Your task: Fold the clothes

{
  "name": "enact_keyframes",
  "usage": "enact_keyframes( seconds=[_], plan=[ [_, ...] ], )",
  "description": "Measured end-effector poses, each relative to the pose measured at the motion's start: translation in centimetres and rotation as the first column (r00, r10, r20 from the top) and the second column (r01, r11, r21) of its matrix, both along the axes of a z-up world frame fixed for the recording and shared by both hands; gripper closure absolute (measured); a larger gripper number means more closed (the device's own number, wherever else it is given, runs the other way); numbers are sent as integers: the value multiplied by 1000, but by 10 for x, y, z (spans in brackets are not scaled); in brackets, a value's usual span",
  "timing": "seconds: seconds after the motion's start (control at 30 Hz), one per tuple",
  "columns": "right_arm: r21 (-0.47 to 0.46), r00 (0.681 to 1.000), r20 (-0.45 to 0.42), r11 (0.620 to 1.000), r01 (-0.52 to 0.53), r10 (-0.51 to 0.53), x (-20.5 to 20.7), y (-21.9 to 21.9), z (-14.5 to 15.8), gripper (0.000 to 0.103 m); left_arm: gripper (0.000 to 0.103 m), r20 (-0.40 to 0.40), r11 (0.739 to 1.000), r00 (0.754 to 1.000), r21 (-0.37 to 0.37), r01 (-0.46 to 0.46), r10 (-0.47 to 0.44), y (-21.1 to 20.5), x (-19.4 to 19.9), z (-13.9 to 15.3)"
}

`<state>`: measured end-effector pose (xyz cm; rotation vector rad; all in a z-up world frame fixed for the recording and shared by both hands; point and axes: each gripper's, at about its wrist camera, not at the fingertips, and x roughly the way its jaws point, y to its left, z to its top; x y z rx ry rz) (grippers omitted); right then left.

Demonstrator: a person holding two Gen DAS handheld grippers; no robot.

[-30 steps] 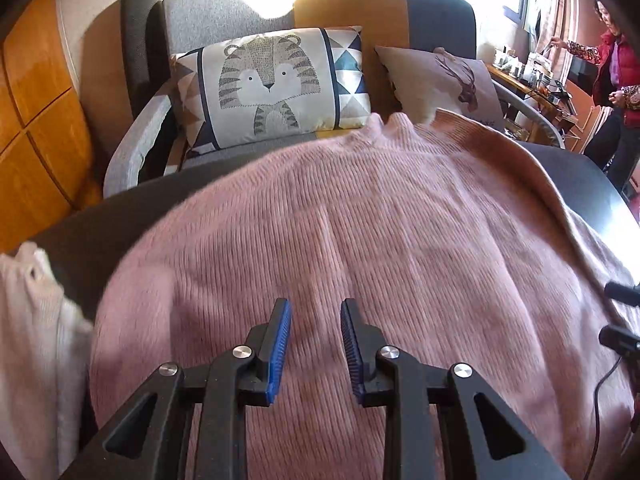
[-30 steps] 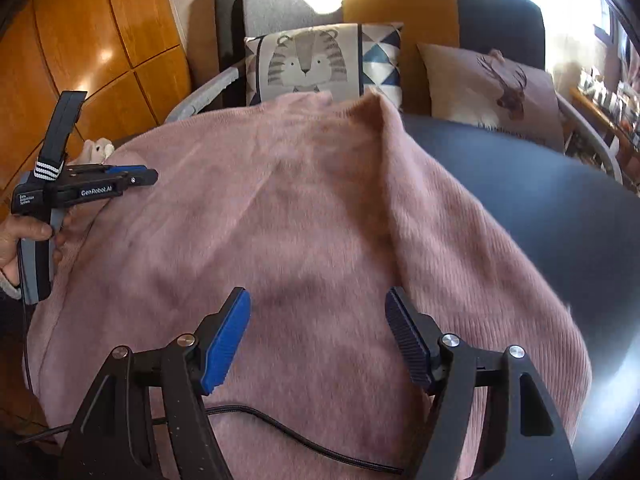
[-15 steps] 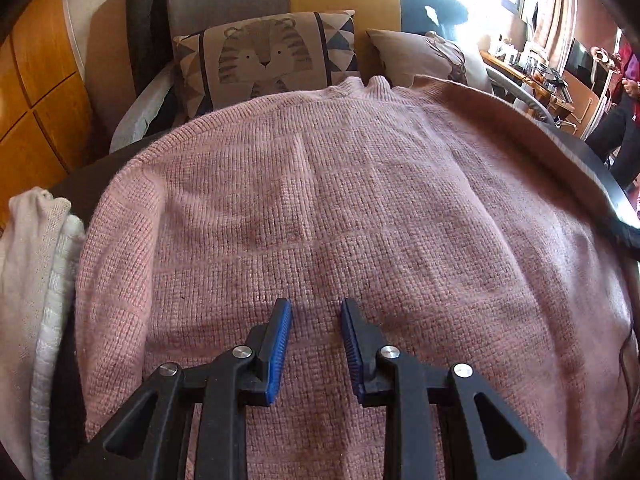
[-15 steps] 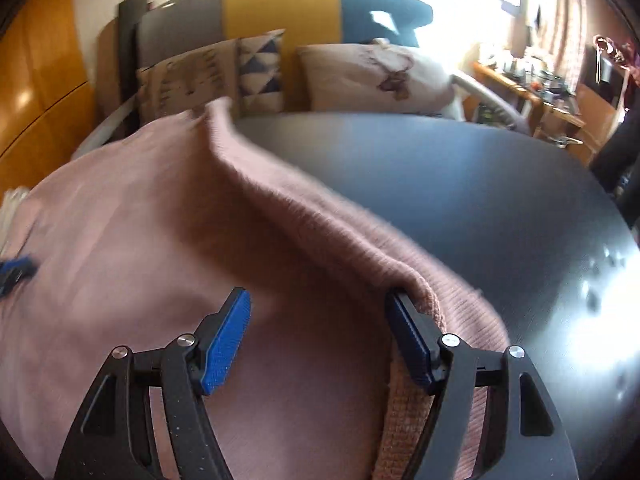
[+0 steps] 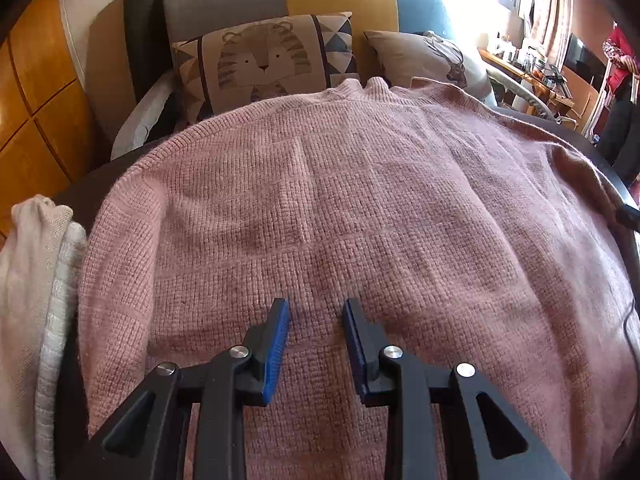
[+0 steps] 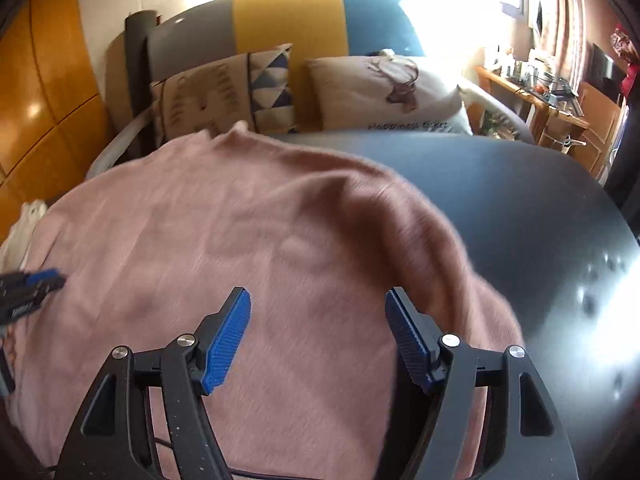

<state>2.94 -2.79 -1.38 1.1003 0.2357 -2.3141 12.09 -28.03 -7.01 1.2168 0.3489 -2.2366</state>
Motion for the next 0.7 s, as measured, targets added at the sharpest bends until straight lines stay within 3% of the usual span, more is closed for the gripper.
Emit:
enact_keyframes(
  seconds=[0.13,0.4,0.6,0.7],
  plan=[
    [12,999,34,1000,27,-28,29,-5,-8,30,75,8,1000,1000,-7,15,-15,8,9,5],
    [7,998,47,999,36,-36,37,-11,-17,30,75,8,1000,1000,-1,5,-5,16,21,8],
    [9,998,50,1000,26,-27,40,-13,-19,30,75,-32,999,999,13,40,-40,25,-8,16],
    [-6,995,99,1000,13,-13,38,-13,-25,30,75,-62,996,994,0,94,-94,35,-35,21]
  ],
)
